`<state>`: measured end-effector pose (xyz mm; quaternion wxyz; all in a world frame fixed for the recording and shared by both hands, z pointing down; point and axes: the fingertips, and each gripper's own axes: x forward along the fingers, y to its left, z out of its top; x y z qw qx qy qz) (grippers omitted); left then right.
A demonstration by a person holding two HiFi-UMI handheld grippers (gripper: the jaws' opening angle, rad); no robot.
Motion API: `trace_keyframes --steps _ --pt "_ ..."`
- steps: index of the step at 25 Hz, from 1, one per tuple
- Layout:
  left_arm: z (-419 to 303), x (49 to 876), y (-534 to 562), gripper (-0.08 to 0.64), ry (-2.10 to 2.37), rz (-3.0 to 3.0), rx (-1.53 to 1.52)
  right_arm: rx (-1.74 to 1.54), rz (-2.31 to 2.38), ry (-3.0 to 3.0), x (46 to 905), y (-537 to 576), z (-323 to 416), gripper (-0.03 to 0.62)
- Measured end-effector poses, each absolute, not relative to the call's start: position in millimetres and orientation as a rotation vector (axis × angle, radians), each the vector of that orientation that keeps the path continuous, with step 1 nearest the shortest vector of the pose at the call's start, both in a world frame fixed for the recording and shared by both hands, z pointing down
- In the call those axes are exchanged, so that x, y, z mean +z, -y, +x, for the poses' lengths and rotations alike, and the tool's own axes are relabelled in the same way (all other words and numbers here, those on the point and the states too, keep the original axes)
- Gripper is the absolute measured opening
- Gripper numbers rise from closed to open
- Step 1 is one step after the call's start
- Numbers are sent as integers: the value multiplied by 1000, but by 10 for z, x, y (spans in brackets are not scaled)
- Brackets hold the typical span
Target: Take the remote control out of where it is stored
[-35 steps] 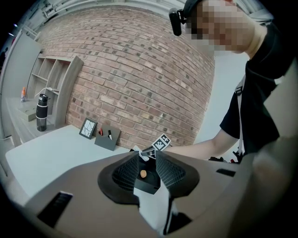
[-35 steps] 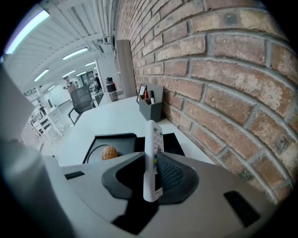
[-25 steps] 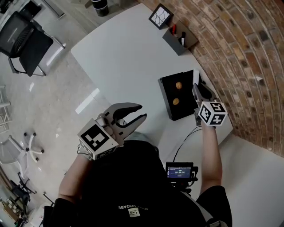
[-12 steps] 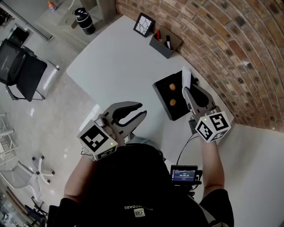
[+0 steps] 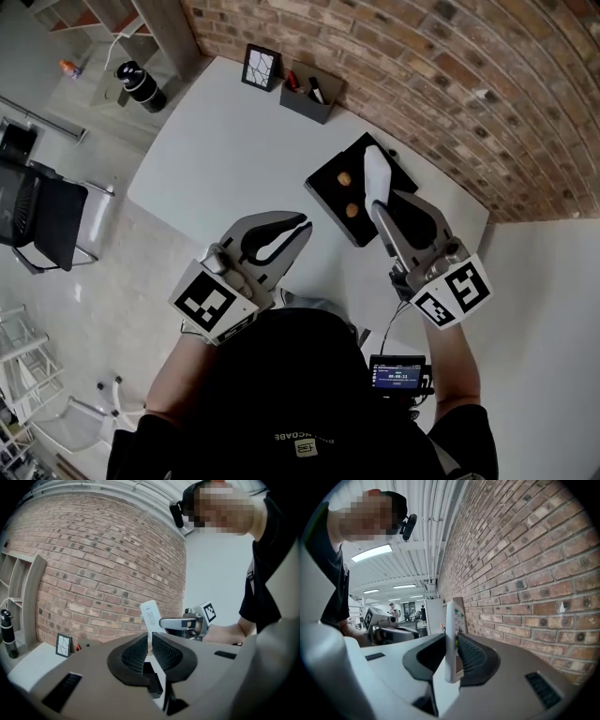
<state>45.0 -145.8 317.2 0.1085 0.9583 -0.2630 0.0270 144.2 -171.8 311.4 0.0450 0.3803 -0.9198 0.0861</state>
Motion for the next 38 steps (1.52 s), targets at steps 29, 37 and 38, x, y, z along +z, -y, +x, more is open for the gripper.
trace_keyframes --steps 29,37,38 --pt "1271 2577 1226 8 88 3141 -60 -185 1489 2851 2324 641 1659 84" --pt "1332 2615 1204 8 30 3125 -42 -215 1562 2770 2378 616 1787 84" --pt "1331 2623 1205 8 30 3125 -38 -214 1568 2767 2378 624 1800 84"
